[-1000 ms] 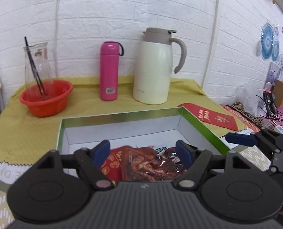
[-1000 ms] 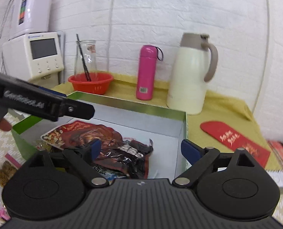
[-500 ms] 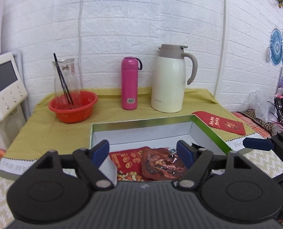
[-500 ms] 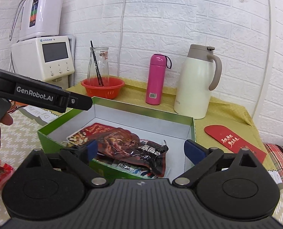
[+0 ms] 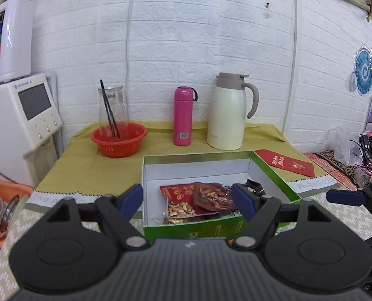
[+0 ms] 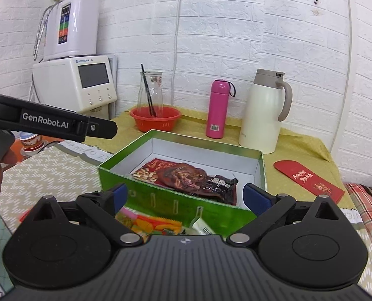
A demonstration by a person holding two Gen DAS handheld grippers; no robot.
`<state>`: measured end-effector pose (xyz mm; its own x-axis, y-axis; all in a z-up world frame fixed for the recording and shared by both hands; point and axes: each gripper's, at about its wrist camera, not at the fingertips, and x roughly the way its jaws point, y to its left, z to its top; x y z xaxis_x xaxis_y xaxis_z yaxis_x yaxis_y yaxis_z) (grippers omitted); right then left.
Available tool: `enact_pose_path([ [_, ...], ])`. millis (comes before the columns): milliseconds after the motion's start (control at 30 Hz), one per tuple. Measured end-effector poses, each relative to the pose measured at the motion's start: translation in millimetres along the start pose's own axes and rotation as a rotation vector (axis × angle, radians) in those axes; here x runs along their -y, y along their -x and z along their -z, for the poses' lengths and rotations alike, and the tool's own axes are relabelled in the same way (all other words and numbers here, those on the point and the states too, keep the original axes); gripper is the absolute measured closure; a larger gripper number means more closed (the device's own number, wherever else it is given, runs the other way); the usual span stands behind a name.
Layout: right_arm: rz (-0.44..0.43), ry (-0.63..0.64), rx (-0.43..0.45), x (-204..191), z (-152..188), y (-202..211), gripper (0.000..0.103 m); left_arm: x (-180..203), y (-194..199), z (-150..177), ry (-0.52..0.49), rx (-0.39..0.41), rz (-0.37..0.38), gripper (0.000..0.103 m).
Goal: Organize snacks
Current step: 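Move both tools back to the snack pile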
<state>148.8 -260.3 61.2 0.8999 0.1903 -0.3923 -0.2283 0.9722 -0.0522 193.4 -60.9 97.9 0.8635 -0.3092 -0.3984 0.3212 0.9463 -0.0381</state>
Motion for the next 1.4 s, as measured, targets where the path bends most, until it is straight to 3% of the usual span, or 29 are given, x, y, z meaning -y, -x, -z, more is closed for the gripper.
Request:
enact_pose_path([
  [300, -0.011, 0.008, -0.014, -14.1, 18.6, 27.3, 0.0, 14.2, 28.3, 22.5, -0.051, 0.002, -0.069, 0.026],
  [567, 0.004, 0.014, -0.062, -10.9, 42.6, 35.9, 0.0, 20.3, 27.9, 44.1, -0.037, -0.045, -0.057, 0.025],
  [833, 0.017, -0.053, -0.128, 15.0, 68.3, 36.7, 0.0, 30.2, 11.3, 59.8, -0.032, -0.117, 0.0, 0.025],
  [1167, 0.005, -0.142, -0.174, 38.7, 83.7, 22.2, 0.0, 63.2, -24.9, 66.2, 0.003, -0.226, 0.19, 0.025],
  [1400, 0.024, -0.103, -0.159, 43.9, 78.2, -4.3, 0.0, 69.0, -38.3, 62.0, 0.026, -0.235, 0.198, 0.025],
])
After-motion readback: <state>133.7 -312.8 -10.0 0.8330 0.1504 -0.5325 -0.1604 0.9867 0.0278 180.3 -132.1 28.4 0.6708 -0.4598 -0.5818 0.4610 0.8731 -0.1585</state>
